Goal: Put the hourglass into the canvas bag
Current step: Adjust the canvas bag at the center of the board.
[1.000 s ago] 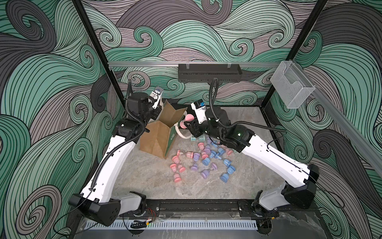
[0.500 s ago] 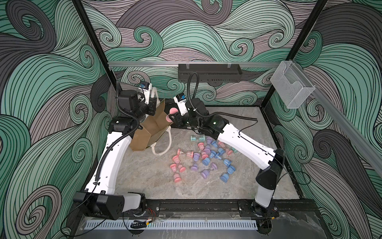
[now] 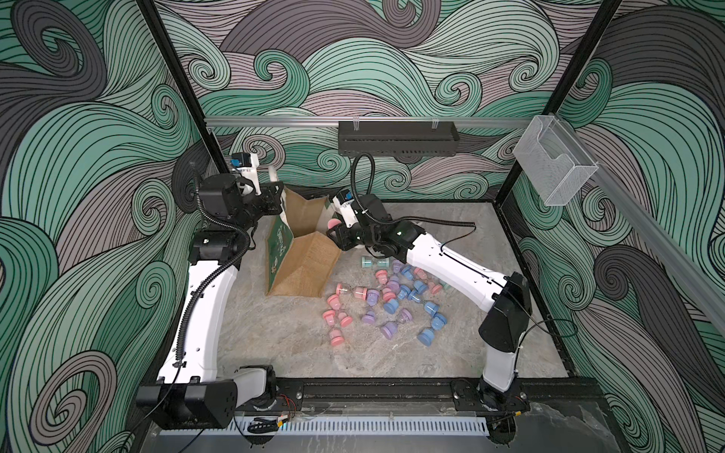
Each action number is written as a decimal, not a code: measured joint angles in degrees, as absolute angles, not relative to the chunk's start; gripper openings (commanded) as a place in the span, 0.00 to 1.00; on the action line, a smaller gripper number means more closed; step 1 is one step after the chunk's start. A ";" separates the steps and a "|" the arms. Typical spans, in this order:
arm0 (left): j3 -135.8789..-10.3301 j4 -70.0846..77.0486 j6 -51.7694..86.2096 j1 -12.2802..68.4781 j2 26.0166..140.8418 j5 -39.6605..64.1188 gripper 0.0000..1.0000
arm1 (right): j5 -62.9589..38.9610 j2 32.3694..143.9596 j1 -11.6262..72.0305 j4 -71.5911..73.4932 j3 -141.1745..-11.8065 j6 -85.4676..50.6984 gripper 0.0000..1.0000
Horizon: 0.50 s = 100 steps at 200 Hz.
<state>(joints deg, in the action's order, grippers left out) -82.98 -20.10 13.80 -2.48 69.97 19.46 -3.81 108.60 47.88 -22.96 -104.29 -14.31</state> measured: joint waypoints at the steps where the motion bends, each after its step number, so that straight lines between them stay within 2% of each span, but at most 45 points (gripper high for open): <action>1: -82.98 -20.08 13.85 -2.61 69.97 19.55 0.00 | -3.92 108.60 47.83 -22.96 -104.29 -14.35 0.26; 53: -77.69 -14.72 20.38 -11.22 71.20 27.11 0.00 | -8.12 110.91 47.53 -23.53 -105.38 -15.53 0.23; 100: -73.38 -14.57 23.83 -13.89 70.59 25.41 0.00 | -6.31 116.27 50.17 -26.89 -110.10 -14.92 0.23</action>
